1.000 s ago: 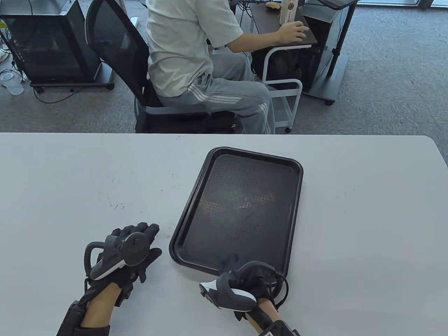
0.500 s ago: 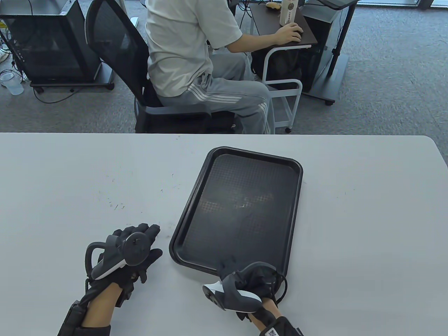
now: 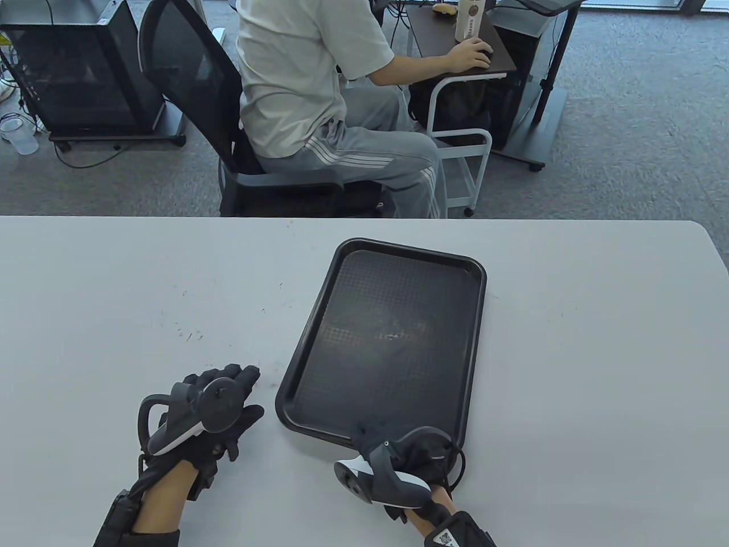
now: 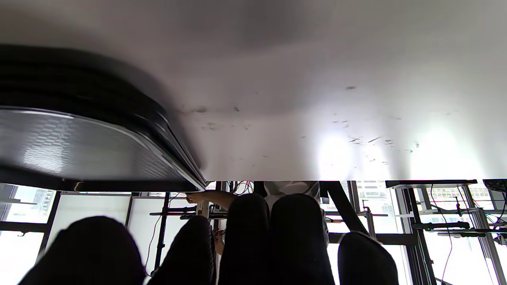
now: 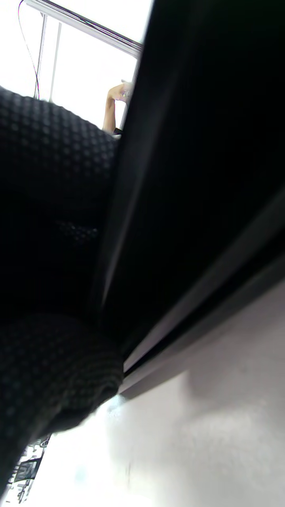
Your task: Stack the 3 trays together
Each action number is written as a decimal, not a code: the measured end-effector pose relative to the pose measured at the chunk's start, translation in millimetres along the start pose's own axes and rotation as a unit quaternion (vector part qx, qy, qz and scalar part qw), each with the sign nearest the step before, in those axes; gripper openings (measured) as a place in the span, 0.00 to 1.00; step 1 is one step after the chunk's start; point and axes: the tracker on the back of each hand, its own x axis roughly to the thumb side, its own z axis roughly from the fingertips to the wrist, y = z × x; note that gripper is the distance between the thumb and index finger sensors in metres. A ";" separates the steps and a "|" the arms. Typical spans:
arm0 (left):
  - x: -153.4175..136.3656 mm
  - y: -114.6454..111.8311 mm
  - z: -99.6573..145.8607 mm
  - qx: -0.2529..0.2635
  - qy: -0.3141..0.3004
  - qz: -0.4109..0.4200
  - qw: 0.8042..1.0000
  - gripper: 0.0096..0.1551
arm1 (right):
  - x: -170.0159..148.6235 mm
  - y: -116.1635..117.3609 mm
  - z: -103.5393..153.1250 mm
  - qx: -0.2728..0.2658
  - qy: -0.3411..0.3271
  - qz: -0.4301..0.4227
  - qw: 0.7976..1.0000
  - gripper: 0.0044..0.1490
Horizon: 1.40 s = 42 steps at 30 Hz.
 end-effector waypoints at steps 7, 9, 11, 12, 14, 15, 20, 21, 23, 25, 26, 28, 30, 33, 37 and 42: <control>-0.3 -1.2 -0.6 -0.005 -0.001 -0.001 1.000 0.43 | 4.8 6.4 -4.7 0.005 -0.002 -0.012 1.000 0.30; -0.4 -1.6 -0.8 -0.004 -0.001 -0.001 1.000 0.43 | 4.6 6.6 -5.0 0.006 -0.003 -0.013 1.000 0.30; -0.4 -2.1 -0.9 -0.005 -0.001 -0.002 1.000 0.43 | 4.5 6.7 -5.4 0.010 -0.002 -0.015 1.000 0.30; -0.3 -2.4 -1.0 -0.005 -0.002 -0.002 1.000 0.43 | 4.5 6.5 -5.5 0.011 -0.003 -0.014 1.000 0.30; -0.2 -2.7 -1.1 -0.006 -0.002 -0.003 1.000 0.43 | 4.1 5.9 -5.7 0.018 -0.005 -0.012 1.000 0.30; -0.1 -2.8 -1.2 -0.006 -0.002 -0.003 1.000 0.43 | 3.0 5.6 -5.9 0.022 -0.008 -0.010 1.000 0.30; 0.0 -3.1 -1.7 -0.005 -0.003 -0.002 1.000 0.43 | -10.0 0.0 -7.5 0.028 -0.008 -0.043 0.999 0.34; 0.1 -3.1 -1.7 -0.004 -0.003 -0.003 1.000 0.43 | -12.3 -2.7 -7.9 0.025 -0.006 -0.047 0.999 0.34; 0.3 -3.0 -2.0 -0.003 -0.004 -0.004 1.000 0.43 | -17.4 -11.6 -8.6 0.012 0.000 -0.048 0.999 0.34; 0.7 -3.2 -2.2 -0.002 -0.006 -0.004 1.000 0.43 | -22.4 -22.6 -9.4 -0.011 0.000 -0.040 0.999 0.34; 1.0 -3.3 -2.2 -0.001 -0.006 -0.004 1.000 0.43 | -25.6 -29.4 -10.1 -0.023 0.003 -0.033 0.999 0.34; 1.9 -3.3 -2.0 0.000 -0.009 -0.005 1.000 0.43 | -31.3 -40.6 -10.9 -0.037 0.008 -0.027 0.999 0.34; 3.4 -3.0 -1.6 0.003 -0.013 -0.006 1.000 0.43 | -38.2 -51.4 -12.0 -0.046 0.015 -0.028 0.998 0.34; 5.4 -2.7 -1.0 0.005 -0.017 -0.007 1.000 0.43 | -49.2 -65.0 -13.1 -0.057 0.024 -0.033 0.998 0.35; 6.8 -2.9 -0.5 0.007 -0.020 -0.009 1.000 0.43 | -68.0 -83.1 -11.3 -0.077 0.047 -0.046 0.995 0.36; 7.3 -3.6 -0.9 0.007 -0.022 -0.011 1.000 0.43 | -88.9 -96.5 -1.9 -0.098 0.064 -0.066 0.991 0.37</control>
